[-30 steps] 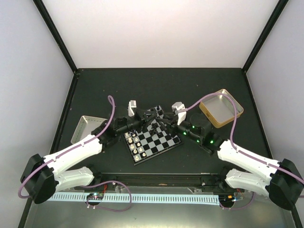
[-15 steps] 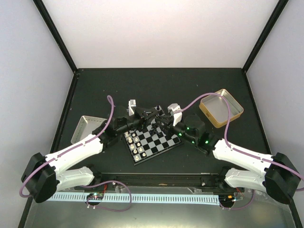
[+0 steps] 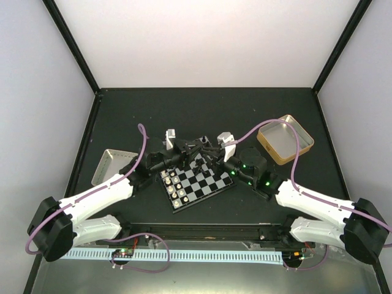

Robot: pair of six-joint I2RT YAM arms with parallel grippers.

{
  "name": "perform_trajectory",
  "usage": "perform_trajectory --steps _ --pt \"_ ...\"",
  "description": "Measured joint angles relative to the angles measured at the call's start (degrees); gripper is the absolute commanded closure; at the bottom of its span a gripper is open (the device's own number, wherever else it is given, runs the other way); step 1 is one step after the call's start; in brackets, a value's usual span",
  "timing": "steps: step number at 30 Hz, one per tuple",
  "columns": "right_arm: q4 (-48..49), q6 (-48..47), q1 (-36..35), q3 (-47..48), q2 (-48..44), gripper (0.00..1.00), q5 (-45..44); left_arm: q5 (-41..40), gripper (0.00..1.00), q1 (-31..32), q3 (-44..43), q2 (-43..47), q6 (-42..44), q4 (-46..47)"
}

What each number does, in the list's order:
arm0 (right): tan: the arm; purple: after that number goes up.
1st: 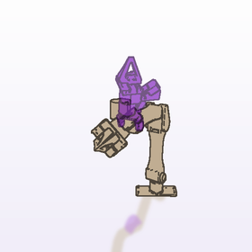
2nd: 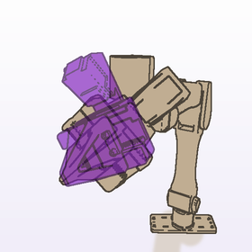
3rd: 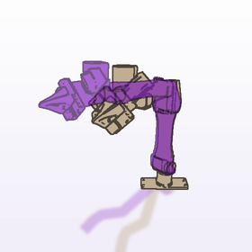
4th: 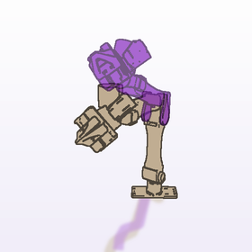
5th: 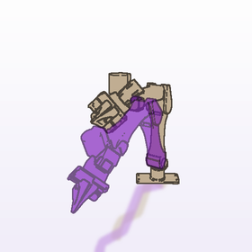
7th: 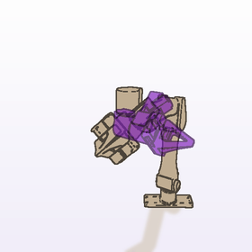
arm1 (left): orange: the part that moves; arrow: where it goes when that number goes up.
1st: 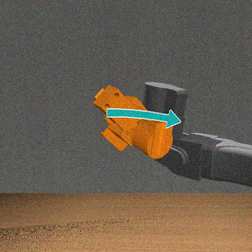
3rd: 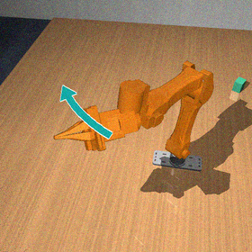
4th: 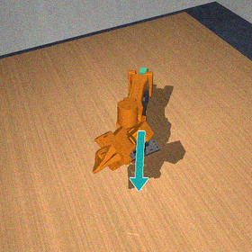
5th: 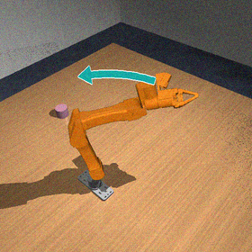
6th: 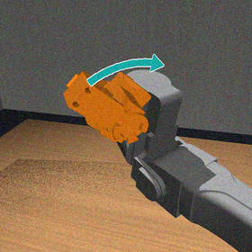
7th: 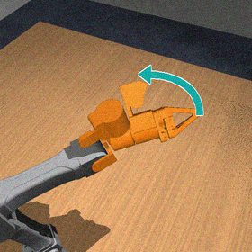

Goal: Set up the chess pieces on the board
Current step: Place the chess piece on the chessboard.

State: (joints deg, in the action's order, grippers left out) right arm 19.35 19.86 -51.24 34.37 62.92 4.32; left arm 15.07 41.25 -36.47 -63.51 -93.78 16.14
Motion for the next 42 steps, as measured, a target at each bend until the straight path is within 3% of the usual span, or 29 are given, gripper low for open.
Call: perform_trajectory --steps 3,7,15,20,22,26,29,34,42 --pt "0.04 0.04 0.0 -0.04 -0.35 0.95 -0.96 0.0 0.91 0.0 0.0 0.0 -0.04 0.48" --pt "-0.04 0.55 0.0 -0.02 -0.26 0.98 -2.21 -0.15 0.91 -0.2 0.02 0.0 -0.07 0.66" --pt "-1.44 1.53 0.0 1.09 0.55 0.91 -2.25 -0.46 0.9 -0.33 0.33 0.0 -0.17 0.72" --pt "-2.29 2.51 0.0 2.03 1.16 0.99 -2.16 -0.74 0.88 -0.5 0.52 0.0 -0.39 1.31" --pt "-3.17 2.71 0.0 2.49 1.22 0.99 -2.01 -0.72 0.8 -0.59 0.72 0.0 -0.55 1.51" --pt "-7.04 2.73 -0.02 4.28 0.7 0.99 -1.36 -0.11 0.51 -0.5 0.7 0.02 0.48 1.53" --pt "-12.61 2.29 -0.15 7.32 -0.68 0.99 -0.7 0.52 0.37 -0.26 0.15 0.46 3.72 -0.59" --pt "-23.82 1.86 -0.15 11.82 -2.82 0.99 -0.94 -2.27 0.29 -0.28 -0.22 5.9 11.5 -8.37" --pt "-44.54 2.01 0.11 14.23 0.52 0.99 -2.75 -16.26 0.2 -1.16 3.08 20.96 26.14 -20.68"
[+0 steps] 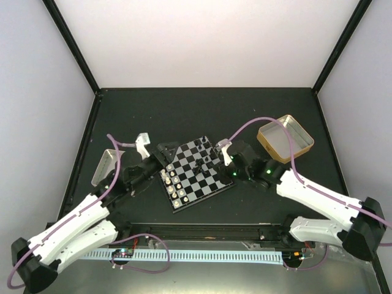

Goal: Set up the chess pieces on the board
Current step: Place the chess piece on the chessboard.

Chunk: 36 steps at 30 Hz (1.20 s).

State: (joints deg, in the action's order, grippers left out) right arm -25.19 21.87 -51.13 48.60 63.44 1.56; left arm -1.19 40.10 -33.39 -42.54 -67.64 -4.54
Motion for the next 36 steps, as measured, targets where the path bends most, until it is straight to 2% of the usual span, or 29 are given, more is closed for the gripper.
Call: perform_trajectory --steps 8,15,23,36 --pt "-20.72 -1.64 2.34 11.98 14.23 0.99 -2.93 -11.69 0.1 -0.39 -2.93 13.07 22.56 -17.7" --pt "-29.75 -3.54 5.05 20.65 27.69 0.99 -4.22 -16.59 0.06 -0.39 -6.36 19.58 34.95 -26.73" --pt "-34.95 -4.13 5.27 26.36 39.6 0.98 -6.1 -17.44 0.06 -0.39 -6.1 19.67 38.18 -31.5" --pt "-38.4 -6.19 5.57 29.64 45.31 0.93 -9.22 -17.75 0.06 -0.39 -3.96 20.76 38.05 -33.11"
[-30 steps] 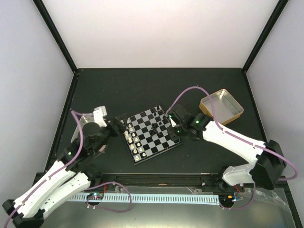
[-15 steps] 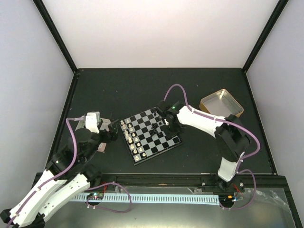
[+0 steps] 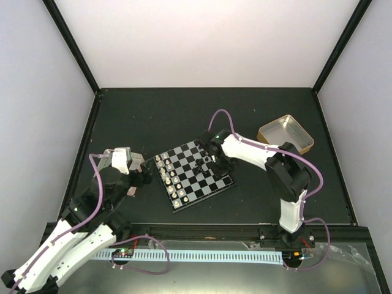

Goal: Set up the chess pieces on the board
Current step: Place the chess piece on the chessboard.

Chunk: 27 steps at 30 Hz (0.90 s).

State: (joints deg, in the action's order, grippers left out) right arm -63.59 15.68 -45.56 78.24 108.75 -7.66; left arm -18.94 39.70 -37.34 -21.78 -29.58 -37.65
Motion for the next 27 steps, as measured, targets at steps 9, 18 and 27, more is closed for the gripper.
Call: perform_trajectory --steps 9,18,27 --pt "0.13 -0.68 0.07 0.5 0.52 0.85 -0.17 -1.05 0.05 0.0 0.0 -0.02 -0.2 -0.17" --pt "0.15 -1.27 0.07 0.5 1.07 0.79 0.26 -1.4 0.05 0.0 0.0 -0.66 -0.22 -0.28" --pt "0.79 -0.24 0.07 0.52 1.07 0.88 0.35 -1.4 0.05 0.0 0.02 -1.62 -0.22 -0.52"
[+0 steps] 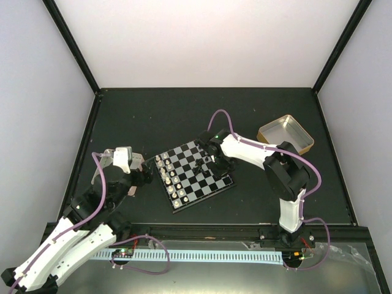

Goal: Set up the chess pieces on the board
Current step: Place the chess piece on the chessboard.

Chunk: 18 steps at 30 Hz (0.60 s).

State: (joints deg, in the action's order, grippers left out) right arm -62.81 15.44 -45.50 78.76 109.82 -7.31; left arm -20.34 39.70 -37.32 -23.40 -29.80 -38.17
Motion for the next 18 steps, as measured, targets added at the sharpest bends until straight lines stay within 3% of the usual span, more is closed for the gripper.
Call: perform_trajectory --steps 3,12,18 --pt "0.11 0.04 0.0 0.0 0.0 0.87 0.0 0.0 0.05 0.0 0.02 0.0 0.0 -0.02" --pt "0.33 0.5 0.0 0.59 -0.15 0.66 -0.5 0.0 0.05 0.0 0.02 0.0 0.0 0.0" --pt "1.75 1.62 0.0 1.9 -3.3 0.65 -0.48 0.0 0.05 0.0 0.02 0.0 0.0 0.0"
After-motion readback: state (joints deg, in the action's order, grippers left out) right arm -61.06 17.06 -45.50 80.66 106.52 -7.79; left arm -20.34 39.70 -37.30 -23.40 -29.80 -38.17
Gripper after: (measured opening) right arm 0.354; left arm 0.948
